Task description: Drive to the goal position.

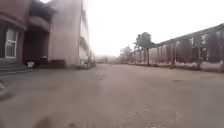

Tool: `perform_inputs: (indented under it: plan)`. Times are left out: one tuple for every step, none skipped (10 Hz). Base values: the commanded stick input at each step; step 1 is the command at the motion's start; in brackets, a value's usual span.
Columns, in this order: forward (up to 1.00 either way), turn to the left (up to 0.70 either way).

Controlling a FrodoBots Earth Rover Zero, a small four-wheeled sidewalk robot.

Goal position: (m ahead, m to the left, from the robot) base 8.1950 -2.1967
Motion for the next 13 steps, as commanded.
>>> perform_inputs:
  plan:
    - [0.5,0.0]
    - [0.5,0.0]
    - [0.5,0.0]
    - [0.5,0.0]
    - [0.5,0.0]
    - [0.5,0.0]
    - [0.5,0.0]
    - [0.5,0.0]
    - [0.5,0.0]
    - [0.5,0.0]
    - [0.5,0.0]
    - [0.5,0.0]
    - [0.5,0.0]
